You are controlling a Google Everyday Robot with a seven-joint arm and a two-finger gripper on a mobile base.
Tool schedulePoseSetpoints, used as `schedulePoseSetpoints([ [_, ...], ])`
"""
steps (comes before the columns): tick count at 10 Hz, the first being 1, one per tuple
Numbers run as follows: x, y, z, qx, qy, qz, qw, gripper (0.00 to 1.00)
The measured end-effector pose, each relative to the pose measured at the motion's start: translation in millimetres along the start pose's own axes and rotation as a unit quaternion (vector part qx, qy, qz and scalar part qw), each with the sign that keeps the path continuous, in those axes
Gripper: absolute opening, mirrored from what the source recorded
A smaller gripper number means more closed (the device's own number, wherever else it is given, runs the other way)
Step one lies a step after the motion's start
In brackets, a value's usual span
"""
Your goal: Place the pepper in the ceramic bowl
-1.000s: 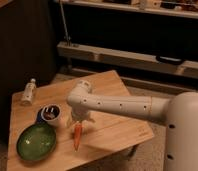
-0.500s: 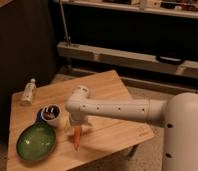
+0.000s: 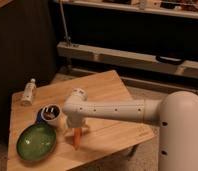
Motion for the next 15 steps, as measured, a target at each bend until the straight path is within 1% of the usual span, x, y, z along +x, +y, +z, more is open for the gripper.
schedulePoseSetpoints([
  [1,1.5,-0.5,2.2,0.0,-0.001,0.001,1.0,0.66],
  [2,4.9,-0.3,5.7,0.001,-0.003,0.005,1.0,0.53],
  [4,9.1,2.8,13.7,0.001,-0.012,0.008,0.9999,0.33],
  [7,9.5,4.0,16.2,0.002,-0.021,0.013,0.9997,0.03],
  [8,8.3,6.5,14.0,0.0,-0.017,0.014,0.9998,0.0],
  [9,7.8,10.2,3.3,0.0,-0.002,0.019,0.9998,0.0],
  [10,6.5,10.1,-8.3,0.001,0.009,0.019,0.9998,0.0],
  [11,5.2,8.4,-27.3,0.004,0.023,0.017,0.9996,0.0],
  [12,3.7,6.6,-54.6,0.008,0.038,0.016,0.9991,0.0],
  [13,3.0,2.7,-73.0,0.014,0.047,0.007,0.9987,0.0],
  [14,2.8,-3.7,-91.6,0.025,0.058,-0.008,0.998,0.0],
  [15,5.4,-23.3,-109.0,0.048,0.069,-0.043,0.9956,0.0],
])
